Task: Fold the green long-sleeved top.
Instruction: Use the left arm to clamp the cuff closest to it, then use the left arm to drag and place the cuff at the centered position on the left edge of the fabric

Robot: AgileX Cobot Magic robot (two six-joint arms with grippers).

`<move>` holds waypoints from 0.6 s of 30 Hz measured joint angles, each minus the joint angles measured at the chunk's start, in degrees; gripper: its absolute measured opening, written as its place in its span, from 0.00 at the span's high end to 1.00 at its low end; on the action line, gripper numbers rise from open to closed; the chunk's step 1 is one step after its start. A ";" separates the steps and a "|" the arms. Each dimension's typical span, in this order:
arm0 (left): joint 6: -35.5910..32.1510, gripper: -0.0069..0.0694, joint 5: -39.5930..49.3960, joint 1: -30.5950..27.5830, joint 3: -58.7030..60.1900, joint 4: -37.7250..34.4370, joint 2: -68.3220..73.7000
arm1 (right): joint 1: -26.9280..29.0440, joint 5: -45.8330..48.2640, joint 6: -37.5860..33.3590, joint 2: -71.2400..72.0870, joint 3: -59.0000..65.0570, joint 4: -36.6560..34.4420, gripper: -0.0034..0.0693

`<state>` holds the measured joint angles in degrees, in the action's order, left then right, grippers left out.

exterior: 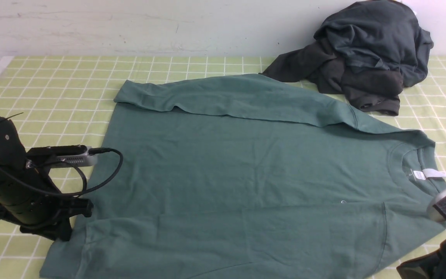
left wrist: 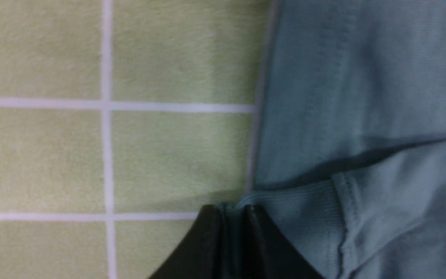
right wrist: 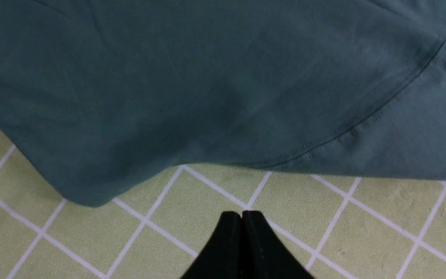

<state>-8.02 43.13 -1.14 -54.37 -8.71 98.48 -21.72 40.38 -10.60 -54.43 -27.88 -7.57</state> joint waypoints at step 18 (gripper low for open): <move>-6.06 0.87 7.93 12.88 -36.70 -0.32 -14.20 | 0.00 -0.05 0.00 0.00 0.00 3.12 0.96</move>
<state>-14.08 51.06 11.74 -91.07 -9.04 84.28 -21.72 40.33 -10.60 -54.43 -27.88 -4.44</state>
